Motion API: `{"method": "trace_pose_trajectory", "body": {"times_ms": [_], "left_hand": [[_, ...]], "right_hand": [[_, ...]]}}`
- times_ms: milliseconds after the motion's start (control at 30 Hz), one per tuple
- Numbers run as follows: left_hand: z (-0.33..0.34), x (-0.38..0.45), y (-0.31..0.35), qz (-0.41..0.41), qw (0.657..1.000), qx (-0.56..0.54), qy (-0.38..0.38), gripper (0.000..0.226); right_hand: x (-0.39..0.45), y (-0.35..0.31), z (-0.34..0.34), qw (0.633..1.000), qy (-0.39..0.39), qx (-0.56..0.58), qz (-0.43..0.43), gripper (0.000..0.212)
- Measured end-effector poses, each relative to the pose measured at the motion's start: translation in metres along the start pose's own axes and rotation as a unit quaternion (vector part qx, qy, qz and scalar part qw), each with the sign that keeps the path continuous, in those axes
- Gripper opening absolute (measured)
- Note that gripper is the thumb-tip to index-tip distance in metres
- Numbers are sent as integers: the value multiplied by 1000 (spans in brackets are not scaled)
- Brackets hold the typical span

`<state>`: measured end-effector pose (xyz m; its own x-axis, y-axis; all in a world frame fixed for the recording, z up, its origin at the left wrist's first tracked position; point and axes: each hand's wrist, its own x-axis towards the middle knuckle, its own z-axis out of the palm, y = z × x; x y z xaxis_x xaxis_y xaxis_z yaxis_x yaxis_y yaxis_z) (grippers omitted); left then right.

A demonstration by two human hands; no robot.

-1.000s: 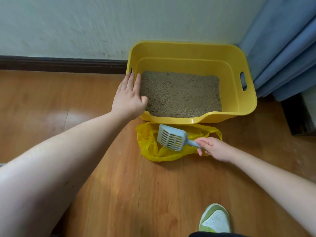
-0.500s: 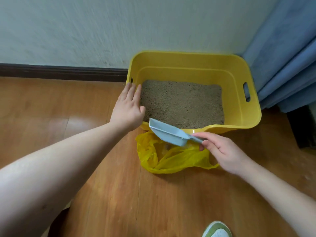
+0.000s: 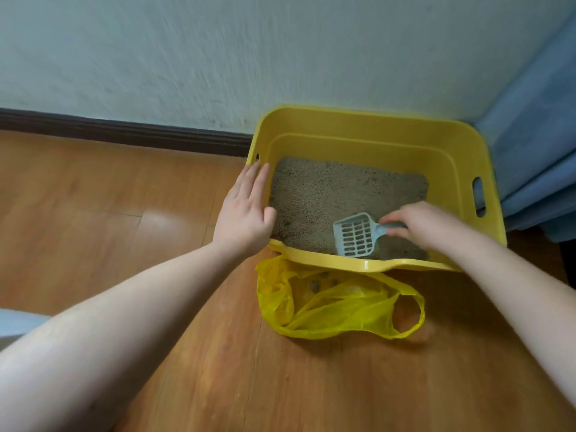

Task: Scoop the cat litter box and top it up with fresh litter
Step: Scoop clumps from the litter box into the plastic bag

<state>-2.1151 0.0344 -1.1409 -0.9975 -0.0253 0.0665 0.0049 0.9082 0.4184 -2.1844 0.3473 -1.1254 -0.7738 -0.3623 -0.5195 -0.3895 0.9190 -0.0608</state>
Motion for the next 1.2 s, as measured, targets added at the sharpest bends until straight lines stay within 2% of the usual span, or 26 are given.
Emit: {"method": "trace_pose_trajectory", "body": {"times_ms": [300, 533, 700, 933, 1200], "left_hand": [[3, 2, -4, 33, 994, 98, -20, 76], [2, 2, -3, 35, 988, 144, -35, 76], [1, 2, -2, 40, 985, 161, -37, 76], [0, 2, -1, 35, 986, 159, -40, 75], [0, 4, -1, 43, 985, 158, -53, 78]], "right_hand": [[33, -39, 20, 994, -35, 94, -45, 41], [54, -65, 28, 988, -93, 93, -77, 49], [74, -78, 30, 985, -116, 104, -75, 49], [93, -72, 37, 971, -115, 203, -51, 43], [109, -57, 48, 962, -121, 230, -87, 44]]}}
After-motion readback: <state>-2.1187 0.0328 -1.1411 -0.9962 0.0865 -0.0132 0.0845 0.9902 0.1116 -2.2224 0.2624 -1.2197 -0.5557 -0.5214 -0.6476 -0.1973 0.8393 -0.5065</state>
